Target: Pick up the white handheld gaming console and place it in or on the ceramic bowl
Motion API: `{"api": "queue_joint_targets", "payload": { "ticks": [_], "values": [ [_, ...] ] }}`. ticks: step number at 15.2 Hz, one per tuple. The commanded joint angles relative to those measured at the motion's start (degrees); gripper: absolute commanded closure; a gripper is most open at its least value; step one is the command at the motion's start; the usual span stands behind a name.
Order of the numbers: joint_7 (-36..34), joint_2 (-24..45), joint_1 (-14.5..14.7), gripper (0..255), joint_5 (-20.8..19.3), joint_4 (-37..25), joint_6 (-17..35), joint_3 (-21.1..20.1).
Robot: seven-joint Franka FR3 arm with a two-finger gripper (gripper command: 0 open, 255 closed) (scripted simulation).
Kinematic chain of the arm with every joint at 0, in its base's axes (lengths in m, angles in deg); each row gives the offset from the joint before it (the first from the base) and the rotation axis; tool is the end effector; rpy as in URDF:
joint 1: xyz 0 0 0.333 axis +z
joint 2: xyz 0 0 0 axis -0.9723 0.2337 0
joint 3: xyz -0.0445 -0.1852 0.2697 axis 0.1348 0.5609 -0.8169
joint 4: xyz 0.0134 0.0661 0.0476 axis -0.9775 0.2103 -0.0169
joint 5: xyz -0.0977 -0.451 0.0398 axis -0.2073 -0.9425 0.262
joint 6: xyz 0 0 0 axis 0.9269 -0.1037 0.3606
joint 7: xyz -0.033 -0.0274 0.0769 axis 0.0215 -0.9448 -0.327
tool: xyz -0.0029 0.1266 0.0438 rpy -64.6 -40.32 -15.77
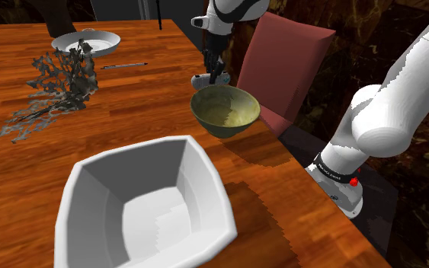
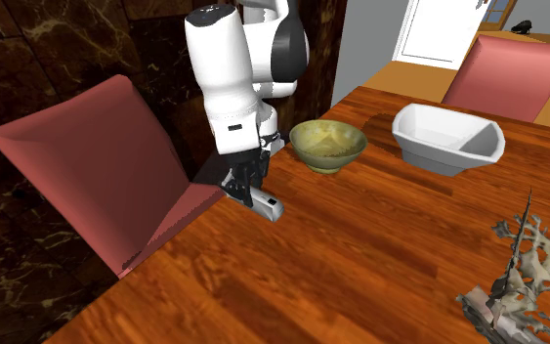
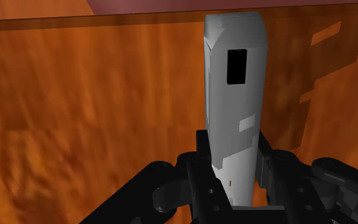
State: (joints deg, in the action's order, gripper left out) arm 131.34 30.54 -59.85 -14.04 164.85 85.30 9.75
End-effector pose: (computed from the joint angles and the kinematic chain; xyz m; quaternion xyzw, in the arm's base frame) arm 0.5740 0.0943 0.3766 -0.8319 -0.5518 -0.0373 0.0451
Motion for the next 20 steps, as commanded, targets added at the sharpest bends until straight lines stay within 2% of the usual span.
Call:
{"api": "queue_joint_targets", "payload": {
  "ticks": [1, 4, 20],
  "values": [
    [0.00, 0.01, 0.00, 255, 0.00, 0.02, -0.01, 0.00],
    [0.00, 0.01, 0.00, 255, 0.01, 0.03, 0.00, 0.00],
    [-1.76, -3.23, -0.08, 255, -1.15, -8.97, -12.10, -0.10]
  ]
}}
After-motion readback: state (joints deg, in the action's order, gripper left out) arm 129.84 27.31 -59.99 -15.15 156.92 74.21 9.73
